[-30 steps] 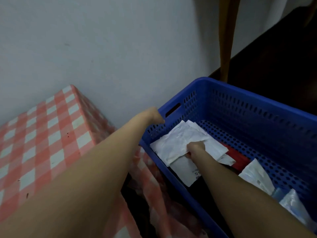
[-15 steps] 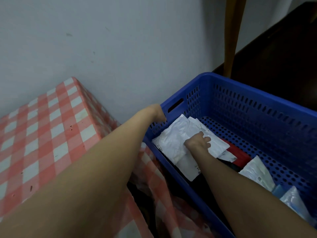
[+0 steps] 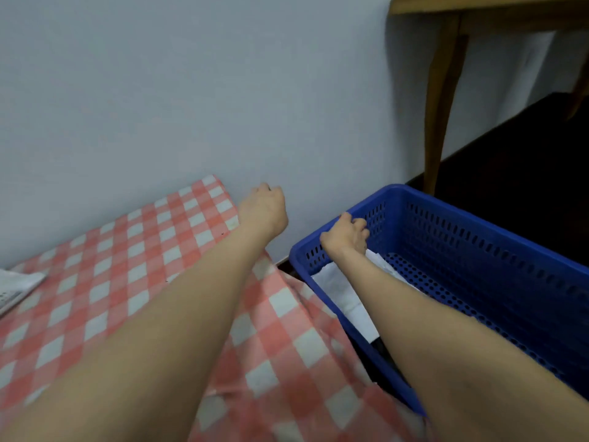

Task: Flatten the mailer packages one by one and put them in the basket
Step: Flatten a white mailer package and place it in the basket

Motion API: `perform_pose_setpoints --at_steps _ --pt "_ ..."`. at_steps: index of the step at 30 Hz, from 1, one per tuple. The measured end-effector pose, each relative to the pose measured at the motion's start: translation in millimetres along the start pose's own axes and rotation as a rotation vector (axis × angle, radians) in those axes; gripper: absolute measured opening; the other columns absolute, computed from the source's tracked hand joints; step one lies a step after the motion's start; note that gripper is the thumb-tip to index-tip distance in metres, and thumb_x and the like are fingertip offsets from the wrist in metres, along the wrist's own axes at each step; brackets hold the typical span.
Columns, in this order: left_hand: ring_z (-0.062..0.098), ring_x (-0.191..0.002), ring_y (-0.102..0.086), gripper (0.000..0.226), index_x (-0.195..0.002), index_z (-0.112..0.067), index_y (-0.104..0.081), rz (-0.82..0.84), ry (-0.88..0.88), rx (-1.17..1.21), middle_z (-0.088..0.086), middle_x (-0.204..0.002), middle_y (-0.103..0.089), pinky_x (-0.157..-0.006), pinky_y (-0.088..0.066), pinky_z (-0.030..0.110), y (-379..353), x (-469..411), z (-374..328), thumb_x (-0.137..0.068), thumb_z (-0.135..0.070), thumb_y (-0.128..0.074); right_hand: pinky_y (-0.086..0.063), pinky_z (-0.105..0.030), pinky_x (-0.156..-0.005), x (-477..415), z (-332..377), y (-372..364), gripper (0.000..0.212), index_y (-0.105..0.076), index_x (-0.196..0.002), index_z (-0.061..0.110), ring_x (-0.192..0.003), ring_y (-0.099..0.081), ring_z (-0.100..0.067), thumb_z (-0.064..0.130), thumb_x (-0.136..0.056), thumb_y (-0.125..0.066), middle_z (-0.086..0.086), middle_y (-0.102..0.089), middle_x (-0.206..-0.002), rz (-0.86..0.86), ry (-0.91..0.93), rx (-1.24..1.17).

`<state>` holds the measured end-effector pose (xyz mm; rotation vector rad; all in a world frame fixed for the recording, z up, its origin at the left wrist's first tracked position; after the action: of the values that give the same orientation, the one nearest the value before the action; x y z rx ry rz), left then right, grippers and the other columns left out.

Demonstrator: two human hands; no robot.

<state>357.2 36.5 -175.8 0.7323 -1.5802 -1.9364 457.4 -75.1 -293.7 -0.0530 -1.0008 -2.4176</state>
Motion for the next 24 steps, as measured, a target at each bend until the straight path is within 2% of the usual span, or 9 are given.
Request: perform_pose_setpoints --at_steps 3,10,18,24 --pt "0.030 -0.124 -0.044 0.039 -0.134 -0.009 -0.044 -0.039 0.054 0.016 0.013 -0.134 -0.043 -0.093 -0.042 0.039 23.3 23.7 34.1 -0.096 -0.014 -0.042 -0.042 -0.042 -0.100 29.6 47.9 10.2 0.052 -0.036 -0.139 0.014 -0.129 -0.032 -0.033 0.018 -0.091 -0.055 -0.014 -0.029 -0.142 -0.021 0.095 0.012" --pt "0.031 -0.126 -0.041 0.041 -0.135 -0.008 -0.041 -0.074 0.203 0.091 0.014 -0.137 -0.039 -0.096 -0.041 0.042 57.9 89.8 126.1 -0.094 -0.014 -0.044 -0.038 -0.038 -0.102 109.9 146.5 2.4 0.048 -0.040 -0.138 0.017 -0.128 -0.033 -0.030 0.017 -0.092 -0.052 -0.012 -0.031 -0.141 -0.010 0.269 0.015" --pt "0.030 -0.128 -0.041 0.042 -0.136 -0.009 -0.041 -0.080 0.399 0.119 0.013 -0.137 -0.039 -0.100 -0.038 0.039 54.9 163.2 255.2 -0.095 -0.018 -0.046 -0.035 -0.038 -0.103 201.6 231.7 -66.8 0.052 -0.037 -0.141 0.027 -0.130 -0.033 -0.032 0.014 -0.091 -0.049 -0.013 -0.033 -0.142 0.086 0.464 0.016" --pt "0.029 -0.129 -0.037 0.043 -0.136 -0.011 -0.038 -0.138 0.612 0.249 0.012 -0.137 -0.037 -0.098 -0.039 0.042 39.5 209.1 358.6 -0.094 -0.021 -0.047 -0.036 -0.036 -0.103 251.5 286.6 -153.4 0.048 -0.041 -0.136 0.018 -0.130 -0.037 -0.031 0.021 -0.091 -0.057 -0.012 -0.034 -0.142 0.260 0.519 -0.005"
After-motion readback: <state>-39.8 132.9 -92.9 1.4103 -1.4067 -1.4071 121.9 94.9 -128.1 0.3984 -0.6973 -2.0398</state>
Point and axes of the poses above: each hand's wrist, its own x-axis away from the middle knuckle, its own y-axis out of the back of the hand, z = x × y, the point moved 10 cm from there along -x, towards the middle knuckle
